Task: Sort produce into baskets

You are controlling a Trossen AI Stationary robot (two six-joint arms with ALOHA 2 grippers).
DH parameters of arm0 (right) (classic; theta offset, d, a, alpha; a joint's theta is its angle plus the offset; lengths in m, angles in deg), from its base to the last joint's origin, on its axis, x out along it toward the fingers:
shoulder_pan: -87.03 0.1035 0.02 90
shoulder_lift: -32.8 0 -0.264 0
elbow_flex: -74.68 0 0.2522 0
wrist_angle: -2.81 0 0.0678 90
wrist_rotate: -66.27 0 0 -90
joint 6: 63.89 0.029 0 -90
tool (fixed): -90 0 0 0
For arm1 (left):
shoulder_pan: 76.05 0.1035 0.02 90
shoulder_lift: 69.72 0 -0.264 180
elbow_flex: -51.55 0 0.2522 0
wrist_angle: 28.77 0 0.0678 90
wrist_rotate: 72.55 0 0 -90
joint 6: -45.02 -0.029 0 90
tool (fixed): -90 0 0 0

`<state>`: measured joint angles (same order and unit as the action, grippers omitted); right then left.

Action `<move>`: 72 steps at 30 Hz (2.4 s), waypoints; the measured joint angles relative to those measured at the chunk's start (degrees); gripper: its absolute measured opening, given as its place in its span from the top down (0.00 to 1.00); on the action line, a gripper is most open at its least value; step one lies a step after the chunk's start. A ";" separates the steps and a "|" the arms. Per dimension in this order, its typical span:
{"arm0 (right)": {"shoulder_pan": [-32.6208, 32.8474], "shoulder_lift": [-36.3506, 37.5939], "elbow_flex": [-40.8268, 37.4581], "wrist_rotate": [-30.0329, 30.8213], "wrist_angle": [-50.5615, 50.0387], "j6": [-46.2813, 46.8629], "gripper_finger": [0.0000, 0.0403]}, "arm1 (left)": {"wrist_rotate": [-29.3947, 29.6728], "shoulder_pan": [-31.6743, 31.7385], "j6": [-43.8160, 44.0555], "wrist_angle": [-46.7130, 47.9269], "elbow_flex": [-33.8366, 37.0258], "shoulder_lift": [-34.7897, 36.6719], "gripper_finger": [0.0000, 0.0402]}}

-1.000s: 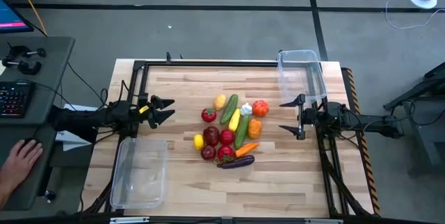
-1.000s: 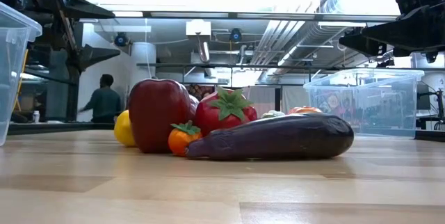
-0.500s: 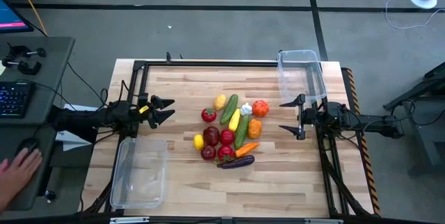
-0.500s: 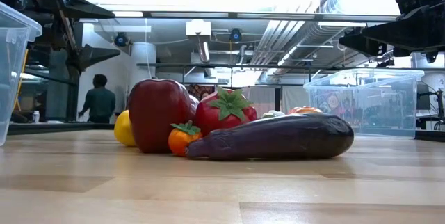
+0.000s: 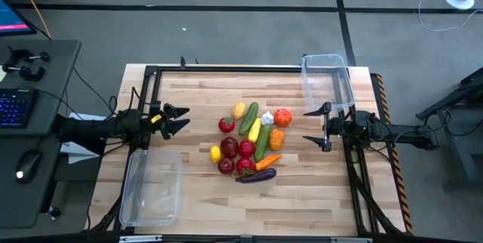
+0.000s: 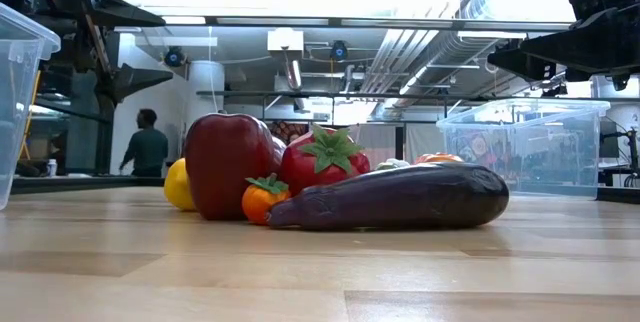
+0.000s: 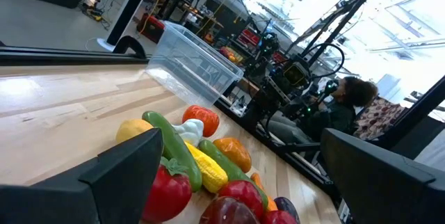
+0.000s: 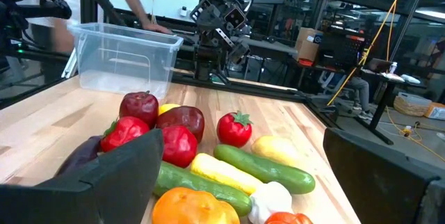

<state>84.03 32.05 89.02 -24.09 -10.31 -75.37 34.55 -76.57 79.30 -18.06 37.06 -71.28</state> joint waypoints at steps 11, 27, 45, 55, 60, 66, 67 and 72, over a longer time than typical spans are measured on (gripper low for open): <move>-0.01 0.00 0.00 0.00 0.00 -0.08 0.04 | -0.02 0.00 0.00 -0.02 0.02 0.02 0.06; -0.01 0.01 -0.01 0.00 -0.01 -0.04 0.04 | -0.01 0.00 0.00 0.00 0.01 0.01 0.06; 0.00 0.01 -0.02 0.01 -0.01 -0.06 0.04 | -0.01 -0.02 0.00 0.00 0.02 0.01 0.06; 0.00 0.00 -0.02 0.00 0.01 -0.08 0.04 | 0.00 -0.01 0.00 -0.02 0.02 0.02 0.06; -0.02 0.01 0.00 0.01 -0.01 -0.08 0.04 | -0.02 -0.02 0.00 0.00 0.02 0.00 0.06; 0.00 0.00 -0.02 0.02 -0.01 -0.03 0.04 | 0.00 0.00 0.00 0.00 0.02 0.02 0.06; 0.00 0.00 -0.02 0.02 0.01 0.03 0.04 | -0.02 0.00 0.00 0.00 0.00 0.00 0.06; 0.04 -0.31 -0.02 -0.17 9.36 10.18 0.04 | -0.02 -0.01 0.00 0.00 0.02 0.00 0.06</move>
<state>84.07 31.74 89.00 -24.26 -0.95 -65.19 34.53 -76.57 79.30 -18.06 37.08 -71.27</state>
